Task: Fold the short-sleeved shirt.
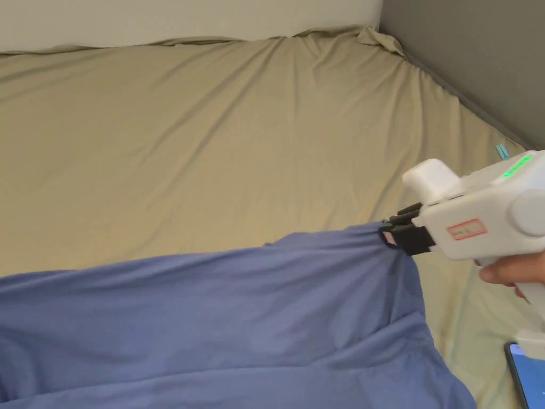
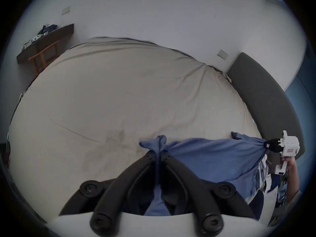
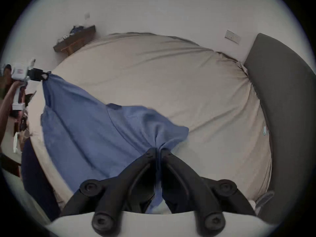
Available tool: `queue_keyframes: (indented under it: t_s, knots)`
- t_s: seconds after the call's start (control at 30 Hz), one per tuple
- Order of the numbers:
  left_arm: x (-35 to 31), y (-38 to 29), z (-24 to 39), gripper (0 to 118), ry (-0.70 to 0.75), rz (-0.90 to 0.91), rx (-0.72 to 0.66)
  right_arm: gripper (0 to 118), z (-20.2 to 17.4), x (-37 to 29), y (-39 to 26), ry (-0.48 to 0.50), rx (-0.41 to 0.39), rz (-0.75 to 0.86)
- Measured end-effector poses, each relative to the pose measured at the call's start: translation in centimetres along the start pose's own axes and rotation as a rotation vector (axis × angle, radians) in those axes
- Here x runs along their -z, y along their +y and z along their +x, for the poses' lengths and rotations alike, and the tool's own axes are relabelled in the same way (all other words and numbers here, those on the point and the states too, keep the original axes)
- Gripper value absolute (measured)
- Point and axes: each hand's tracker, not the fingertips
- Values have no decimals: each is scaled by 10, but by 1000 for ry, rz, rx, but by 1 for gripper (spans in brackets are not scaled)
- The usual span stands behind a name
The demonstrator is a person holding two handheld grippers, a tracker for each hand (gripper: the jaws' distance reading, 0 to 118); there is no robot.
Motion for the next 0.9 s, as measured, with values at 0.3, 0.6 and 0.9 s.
queue_keyframes:
  t_s: [0.3, 0.6, 0.9]
  knots:
    - [-42, -65, -46, 2, -9, -106, 49, 7, -45, -55, -84, 55, 20, -140]
    - [6, -131, -45, 2, 37, -308, 59, 7, -70, -1, -159, 80, 105, -335]
    - [38, -153, -60, 2, 96, -370, 25, 6, -69, 49, -188, 85, 188, -432]
